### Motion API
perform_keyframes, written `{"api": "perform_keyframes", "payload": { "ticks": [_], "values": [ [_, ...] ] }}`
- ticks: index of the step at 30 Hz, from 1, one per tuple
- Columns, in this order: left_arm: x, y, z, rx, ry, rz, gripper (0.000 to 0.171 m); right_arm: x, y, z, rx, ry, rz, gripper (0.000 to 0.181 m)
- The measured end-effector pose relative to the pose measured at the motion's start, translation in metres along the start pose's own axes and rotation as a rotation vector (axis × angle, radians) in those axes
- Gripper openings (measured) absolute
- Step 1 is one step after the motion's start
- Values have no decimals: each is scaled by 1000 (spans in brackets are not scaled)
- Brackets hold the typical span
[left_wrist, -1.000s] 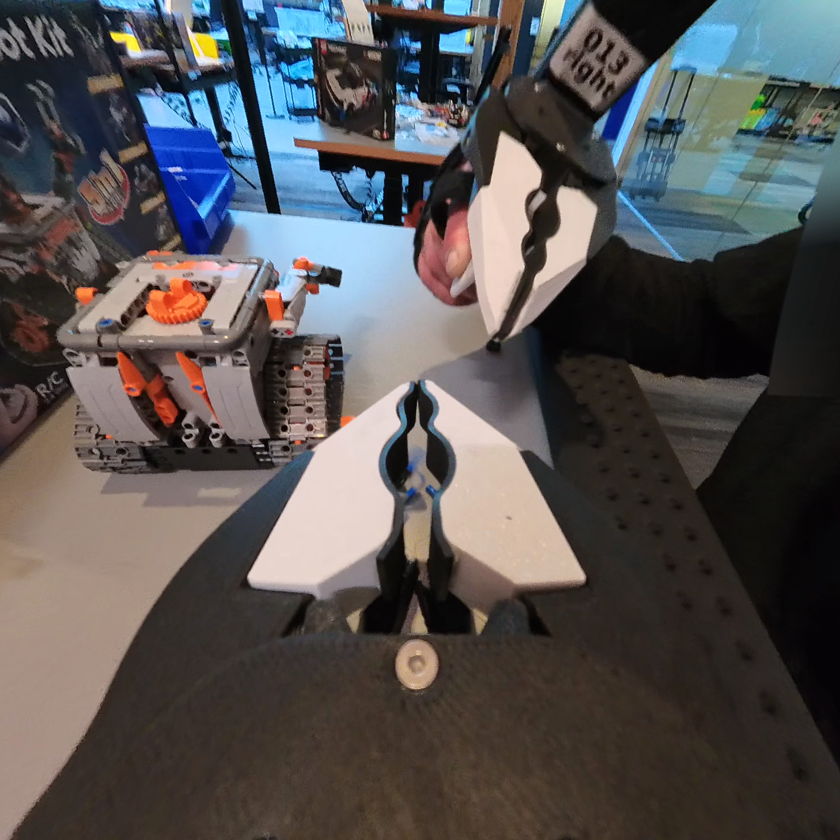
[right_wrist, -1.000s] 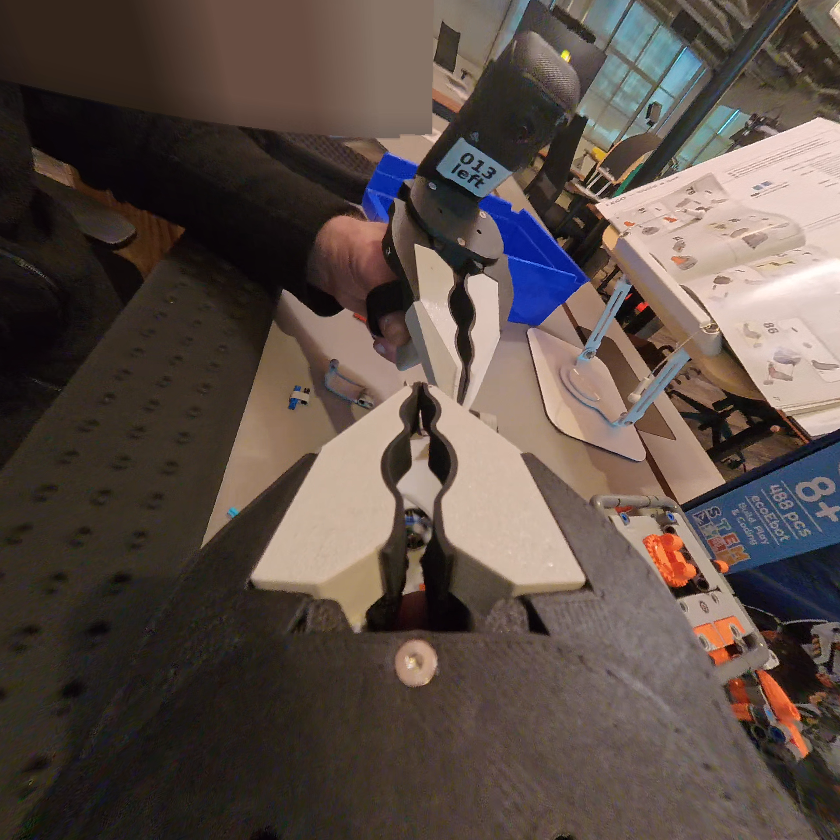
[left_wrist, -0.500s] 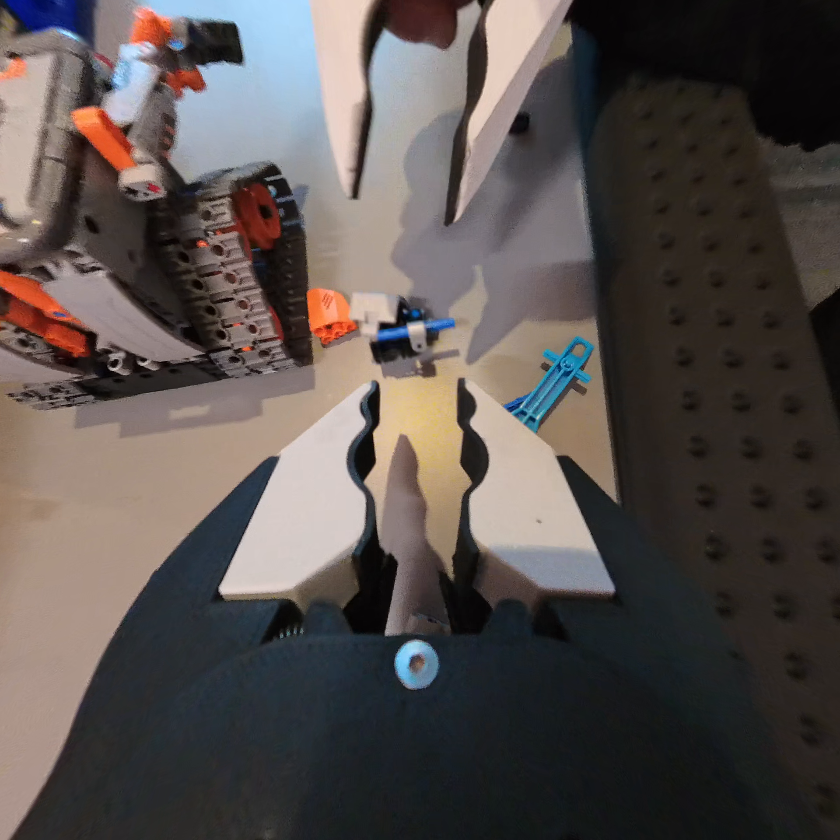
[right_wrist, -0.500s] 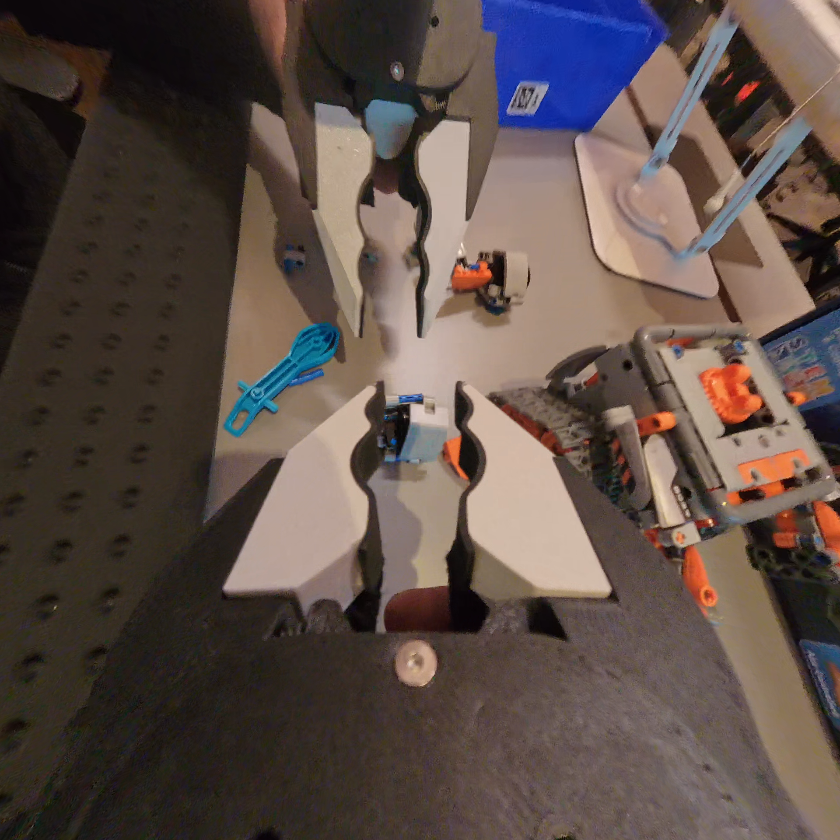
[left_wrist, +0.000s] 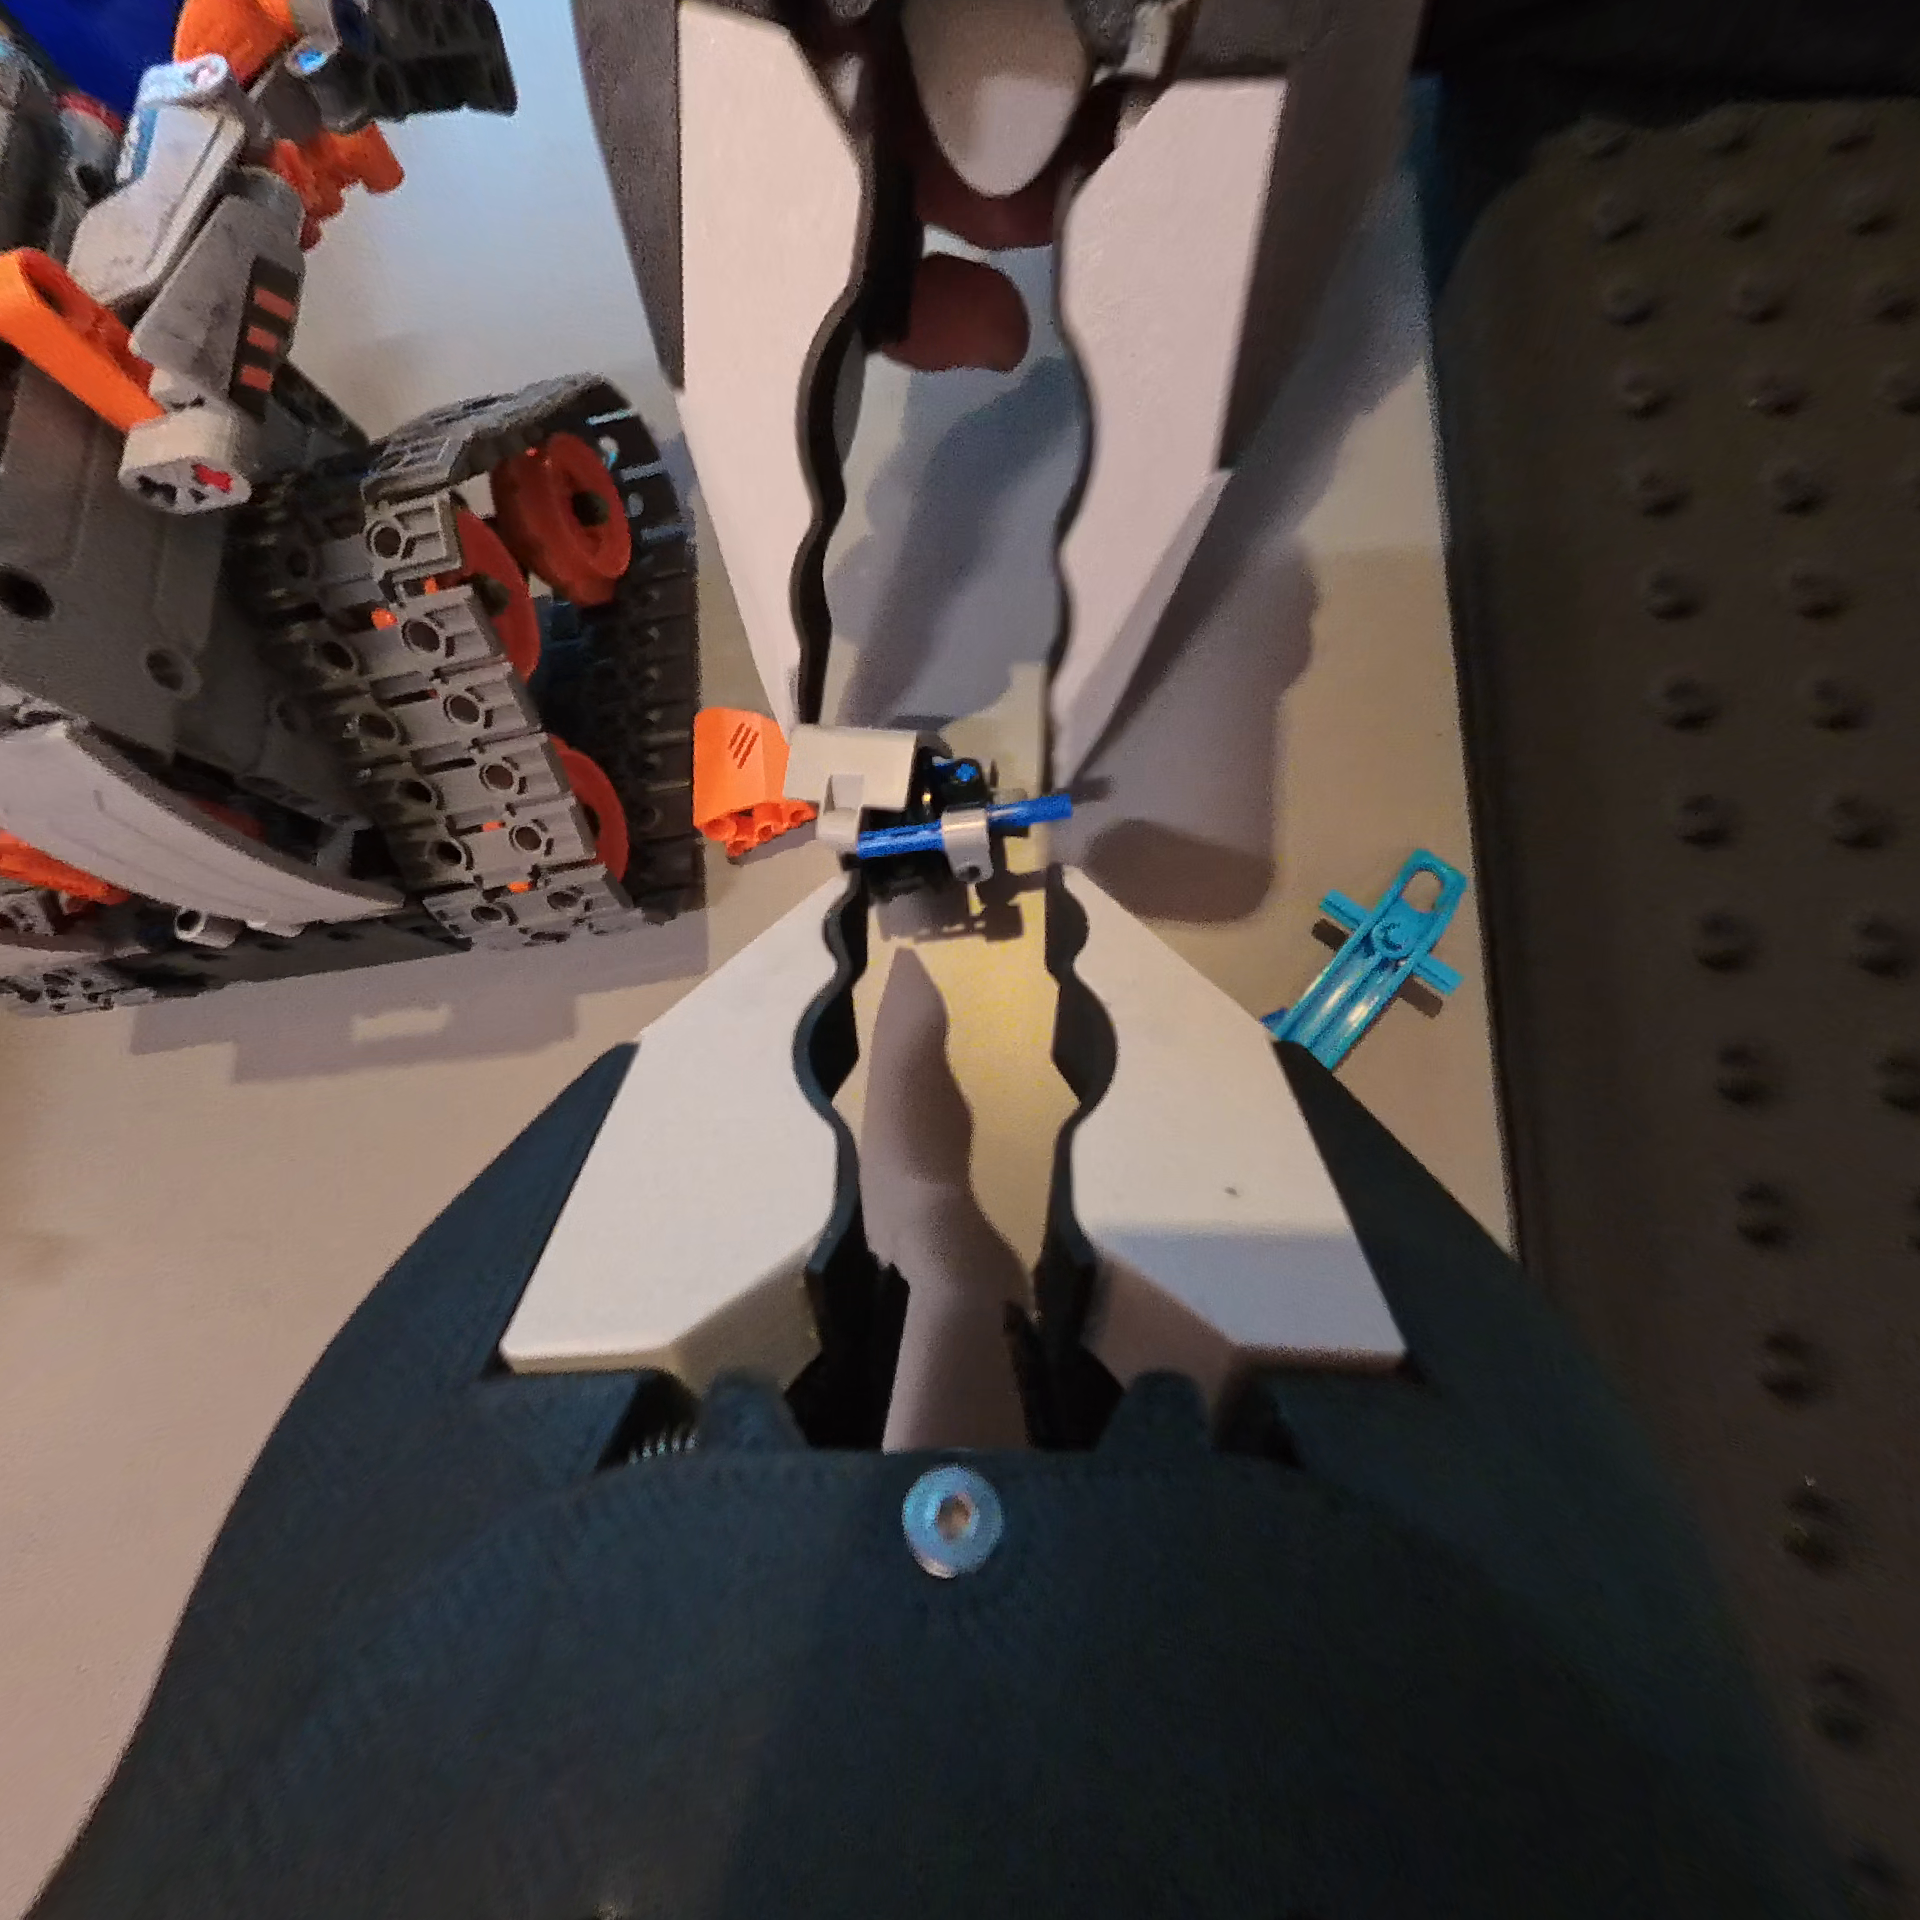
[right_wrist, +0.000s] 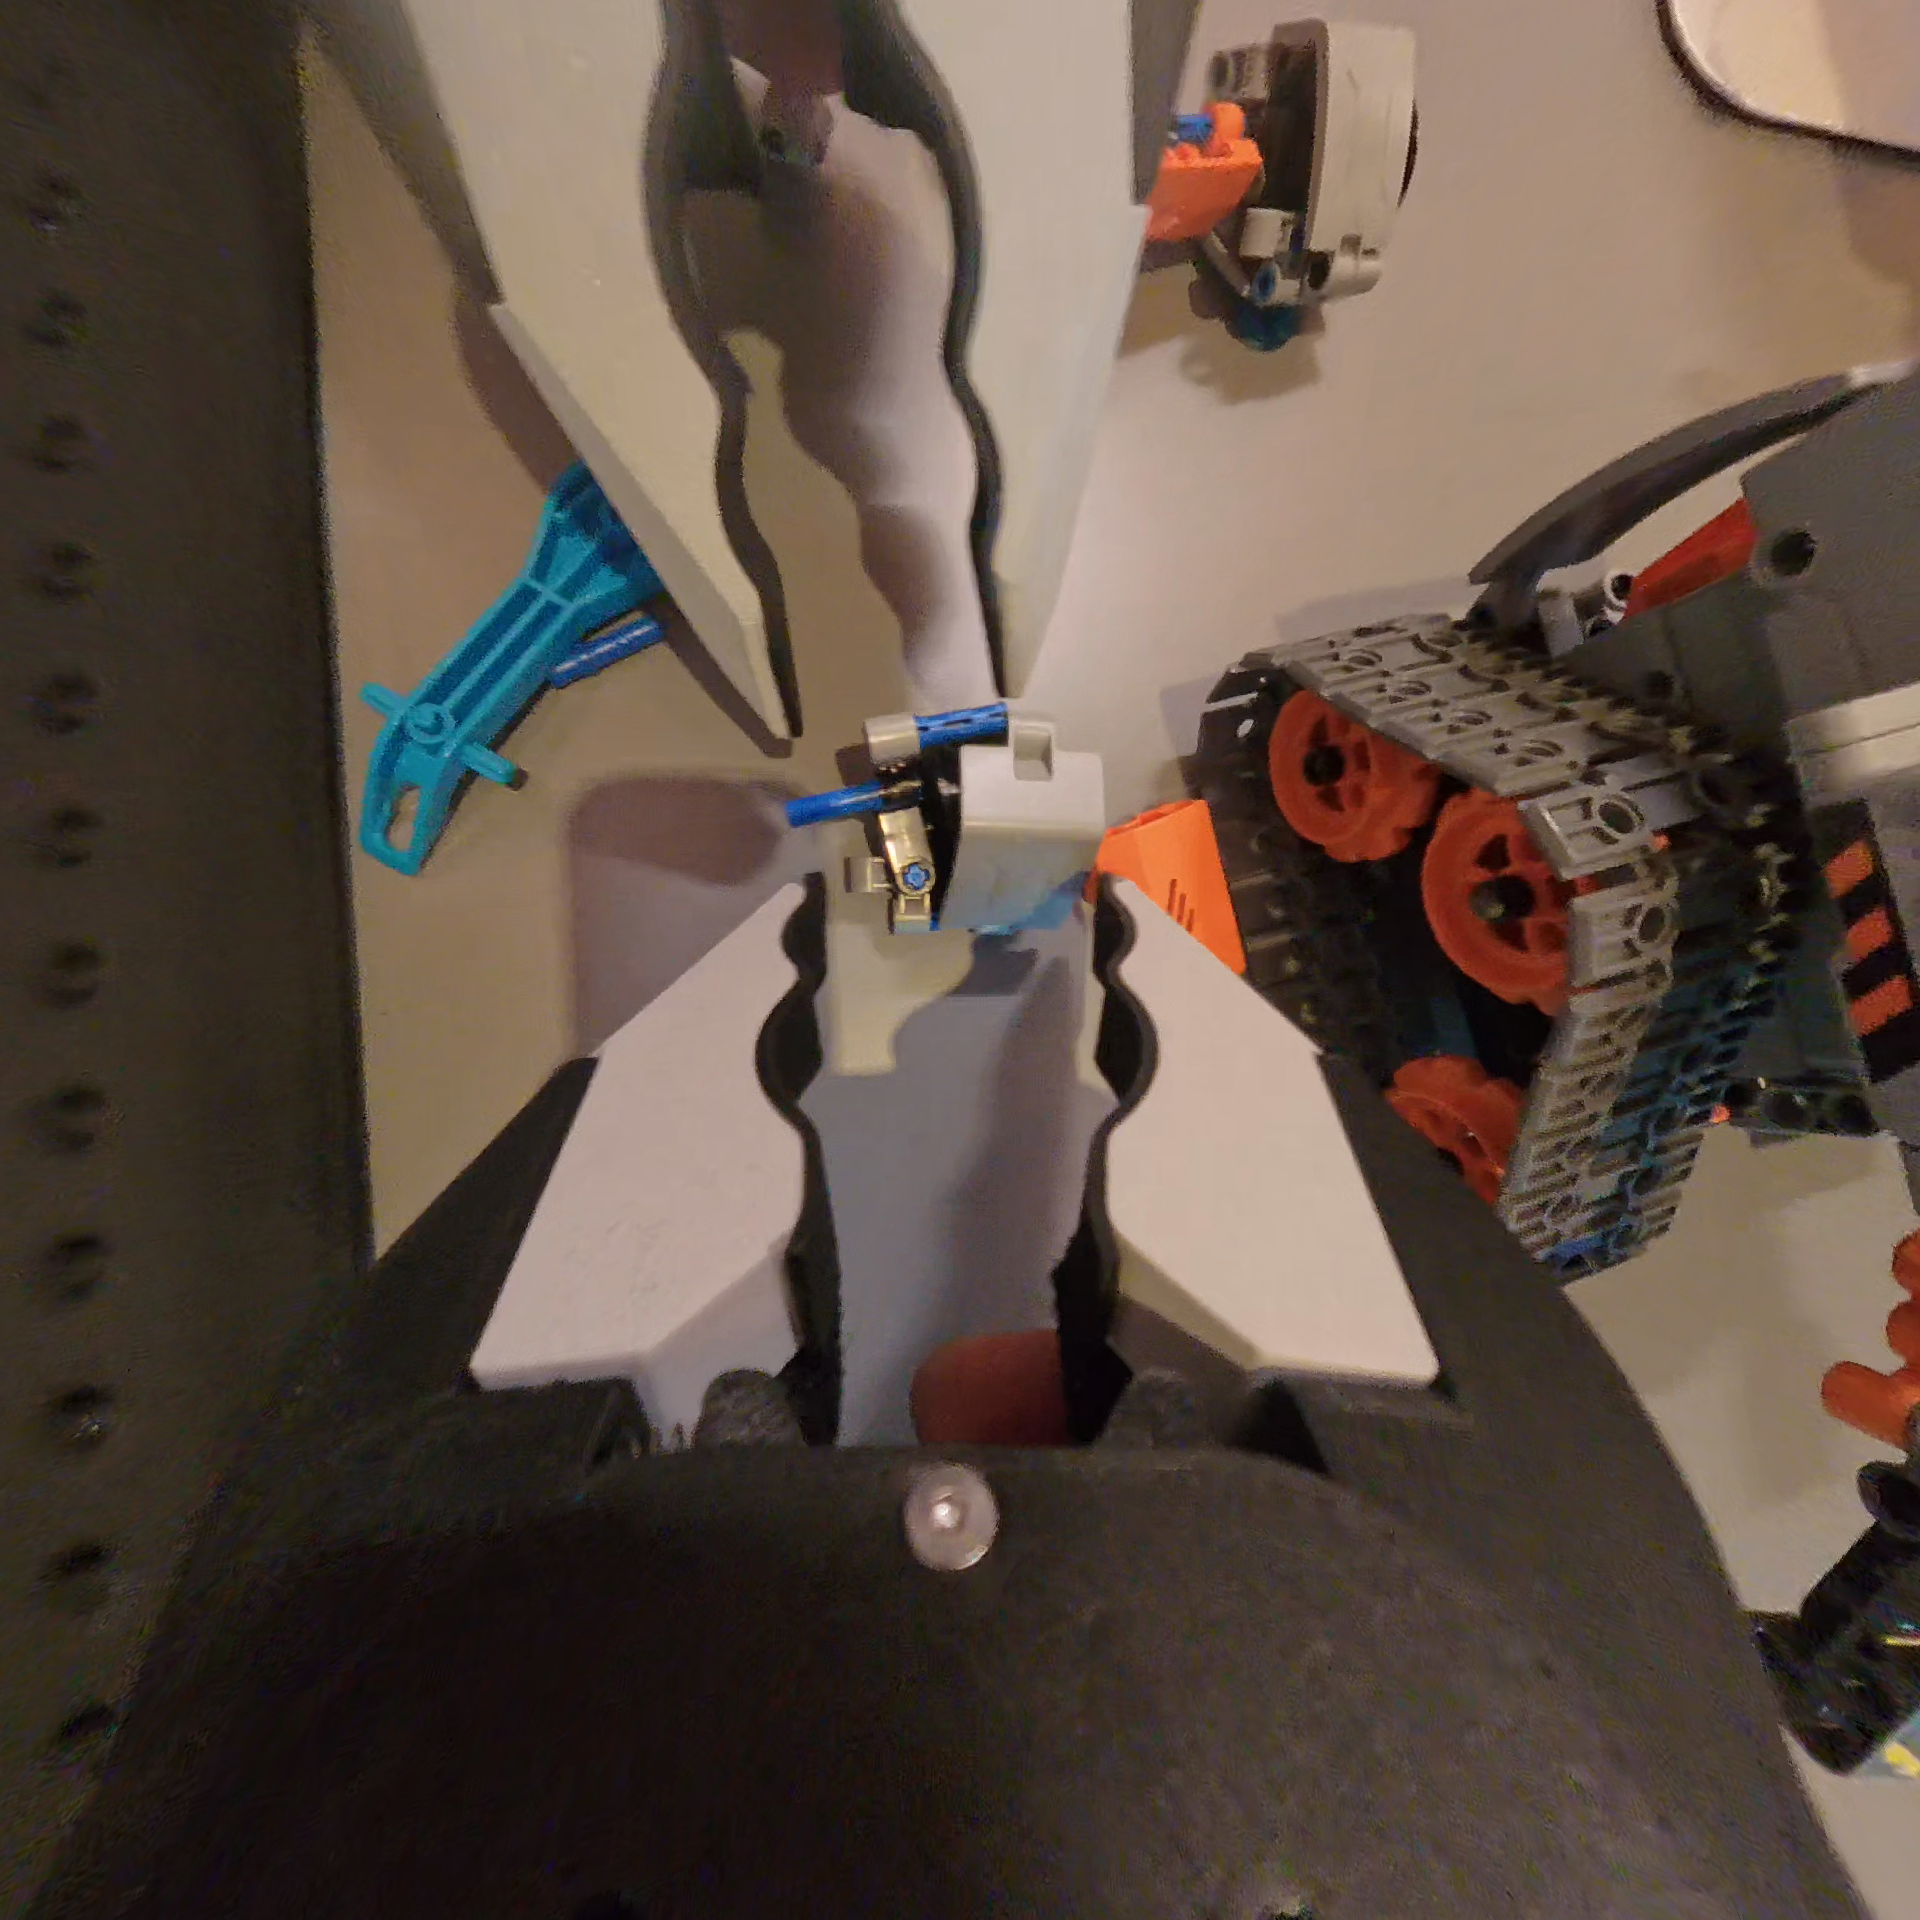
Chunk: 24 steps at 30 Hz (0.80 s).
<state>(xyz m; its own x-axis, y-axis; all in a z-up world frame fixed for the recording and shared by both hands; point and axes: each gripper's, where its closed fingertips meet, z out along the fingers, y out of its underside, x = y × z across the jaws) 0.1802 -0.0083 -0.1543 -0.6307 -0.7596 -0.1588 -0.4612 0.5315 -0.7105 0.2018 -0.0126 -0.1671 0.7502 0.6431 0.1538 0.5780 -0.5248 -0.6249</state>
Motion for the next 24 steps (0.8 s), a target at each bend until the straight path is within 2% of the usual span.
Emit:
{"api": "perform_keyframes", "payload": {
  "ticks": [2,3,12,19,24],
  "values": [
    [1,-3,2,13,3,-4,27,2,-1,1,17,-5,12,35],
    [0,-3,2,13,-7,-2,26,3,-1,1,22,-6,12,33],
    [0,-3,-1,58,7,-11,19,0,-4,0,24,-20,29,33],
    [3,-5,-9,81,-11,6,25,6,-11,-10,82,-6,72,39],
    [2,-7,-4,76,-39,25,16,5,-14,-3,102,-31,73,24]
  ]
}}
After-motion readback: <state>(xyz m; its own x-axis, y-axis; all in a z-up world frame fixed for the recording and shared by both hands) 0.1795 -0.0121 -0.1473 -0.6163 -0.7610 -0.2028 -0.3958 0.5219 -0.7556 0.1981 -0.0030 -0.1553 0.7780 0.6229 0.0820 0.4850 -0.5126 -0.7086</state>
